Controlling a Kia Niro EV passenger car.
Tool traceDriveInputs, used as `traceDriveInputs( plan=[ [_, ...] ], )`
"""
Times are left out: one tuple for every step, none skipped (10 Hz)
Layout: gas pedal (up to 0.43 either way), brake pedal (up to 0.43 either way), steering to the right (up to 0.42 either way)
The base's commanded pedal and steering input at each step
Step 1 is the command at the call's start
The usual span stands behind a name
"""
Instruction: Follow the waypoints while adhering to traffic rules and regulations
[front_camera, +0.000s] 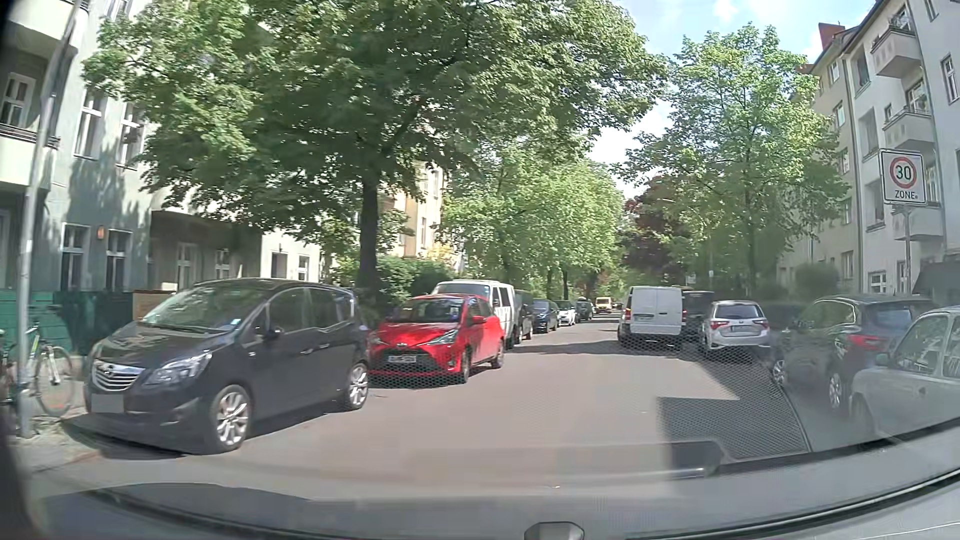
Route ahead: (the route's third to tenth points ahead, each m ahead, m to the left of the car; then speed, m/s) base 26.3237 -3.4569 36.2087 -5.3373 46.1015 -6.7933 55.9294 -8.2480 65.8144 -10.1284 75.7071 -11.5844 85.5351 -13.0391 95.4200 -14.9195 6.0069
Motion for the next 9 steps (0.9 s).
traceDriveInputs(
  plan=[
    [0.098, 0.018, 0.265],
    [0.130, 0.018, 0.240],
    [0.150, 0.018, 0.188],
    [0.197, 0.018, 0.149],
    [0.248, 0.018, 0.097],
    [0.260, 0.018, 0.053],
    [0.260, 0.018, 0.011],
    [0.260, 0.018, -0.020],
    [0.220, 0.018, -0.040]
  ],
)
